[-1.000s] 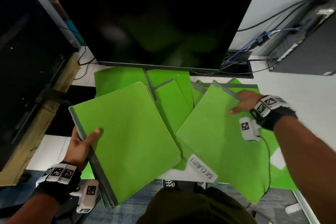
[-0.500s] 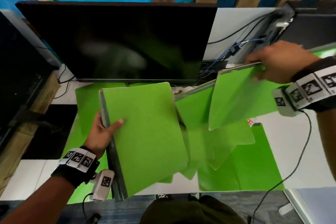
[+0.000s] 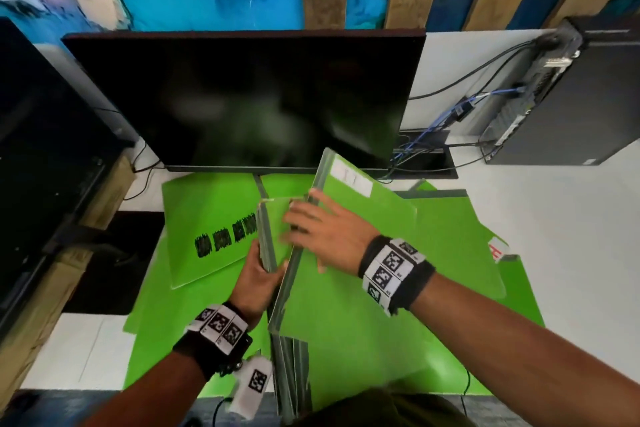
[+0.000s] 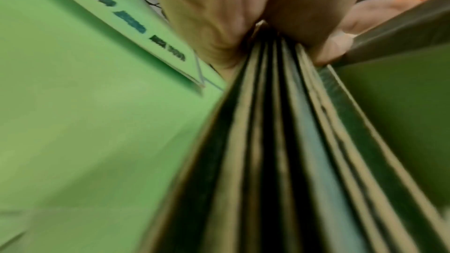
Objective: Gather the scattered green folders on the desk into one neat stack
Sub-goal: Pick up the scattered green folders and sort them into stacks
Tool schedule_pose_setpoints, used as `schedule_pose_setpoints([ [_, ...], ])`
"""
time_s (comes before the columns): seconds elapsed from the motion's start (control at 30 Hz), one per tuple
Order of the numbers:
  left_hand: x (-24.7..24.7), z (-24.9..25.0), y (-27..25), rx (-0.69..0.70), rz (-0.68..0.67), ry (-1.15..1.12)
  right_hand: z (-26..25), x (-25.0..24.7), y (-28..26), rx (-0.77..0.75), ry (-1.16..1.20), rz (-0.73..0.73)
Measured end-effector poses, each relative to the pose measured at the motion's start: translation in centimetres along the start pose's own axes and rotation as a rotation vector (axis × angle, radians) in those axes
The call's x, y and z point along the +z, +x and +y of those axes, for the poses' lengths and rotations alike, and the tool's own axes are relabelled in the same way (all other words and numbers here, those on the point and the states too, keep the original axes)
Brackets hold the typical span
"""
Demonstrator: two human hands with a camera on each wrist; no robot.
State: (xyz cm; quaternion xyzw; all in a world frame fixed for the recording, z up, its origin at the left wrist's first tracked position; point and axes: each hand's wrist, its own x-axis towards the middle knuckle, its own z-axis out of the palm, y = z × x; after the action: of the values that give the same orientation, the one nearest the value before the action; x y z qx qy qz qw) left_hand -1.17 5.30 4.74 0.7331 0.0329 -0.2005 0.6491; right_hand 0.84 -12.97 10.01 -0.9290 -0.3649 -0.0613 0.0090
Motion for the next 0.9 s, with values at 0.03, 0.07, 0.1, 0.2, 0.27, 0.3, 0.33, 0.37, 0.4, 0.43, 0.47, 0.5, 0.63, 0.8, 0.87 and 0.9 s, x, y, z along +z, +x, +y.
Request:
schedule_pose_setpoints([
  [0.03,-0.3,-0.4,-0.4,-0.042,0.008,-0.009,0.0,0.8,-0.7,0.178,0.065,-0.046],
  [0.07,-0.8,-1.3,-0.5,-0.078,0.011,-0.019,0.0,1.9,-1.5,0.379,0.154,-0.099],
  [0.1,-1.2,-1.6,-0.7,-0.103,0.013,-0.022,-0.1,3.1,-2.3,0.575,0.266,-0.154],
  [0.2,-1.6,-2.0,-0.3,-0.189,0.038,-0.024,0.2,6.7,-4.5,0.933,0.628,-0.284],
  [0.27,-1.7,-2.5,0.3,-0.213,0.052,-0.031,0.7,8.2,-6.1,0.905,0.728,-0.36],
  [0.3,-1.9,-3.1,0.7,-0.224,0.069,-0.015,0.8,8.6,-6.9,0.85,0.724,-0.4],
  [0.33,-2.2,-4.3,1.1,-0.227,0.078,0.011,0.6,9.0,-7.8,0.791,0.703,-0.441],
  [0.37,-2.3,-4.4,1.2,-0.219,0.079,0.026,0.4,9.3,-8.6,0.725,0.678,-0.482],
  [0.4,-2.1,-4.0,1.1,-0.219,0.079,0.03,0.0,9.5,-9.4,0.65,0.658,-0.52],
  [0.43,-1.6,-2.6,0.7,-0.207,0.089,0.015,-0.3,9.5,-9.9,0.579,0.661,-0.539],
  [0.47,-1.5,-2.2,0.7,-0.203,0.097,-0.002,-0.4,9.5,-10.3,0.542,0.685,-0.526],
  [0.5,-1.3,-2.0,0.7,-0.198,0.09,-0.017,-0.3,9.4,-10.6,0.564,0.727,-0.46],
  [0.63,-1.4,-2.1,0.8,-0.189,0.066,0.019,2.3,10.6,-12.4,1.279,0.67,-0.141],
  [0.8,-0.8,-2.0,1.0,-0.139,0.044,0.028,3.1,11.4,-13.4,1.362,0.675,-0.347],
  [0.87,-0.5,-1.8,0.8,-0.129,0.036,0.016,2.5,11.4,-13.2,1.358,0.692,-0.392],
  [0.9,-0.4,-1.7,0.7,-0.119,0.03,0.009,2.3,11.5,-12.9,1.379,0.715,-0.415],
])
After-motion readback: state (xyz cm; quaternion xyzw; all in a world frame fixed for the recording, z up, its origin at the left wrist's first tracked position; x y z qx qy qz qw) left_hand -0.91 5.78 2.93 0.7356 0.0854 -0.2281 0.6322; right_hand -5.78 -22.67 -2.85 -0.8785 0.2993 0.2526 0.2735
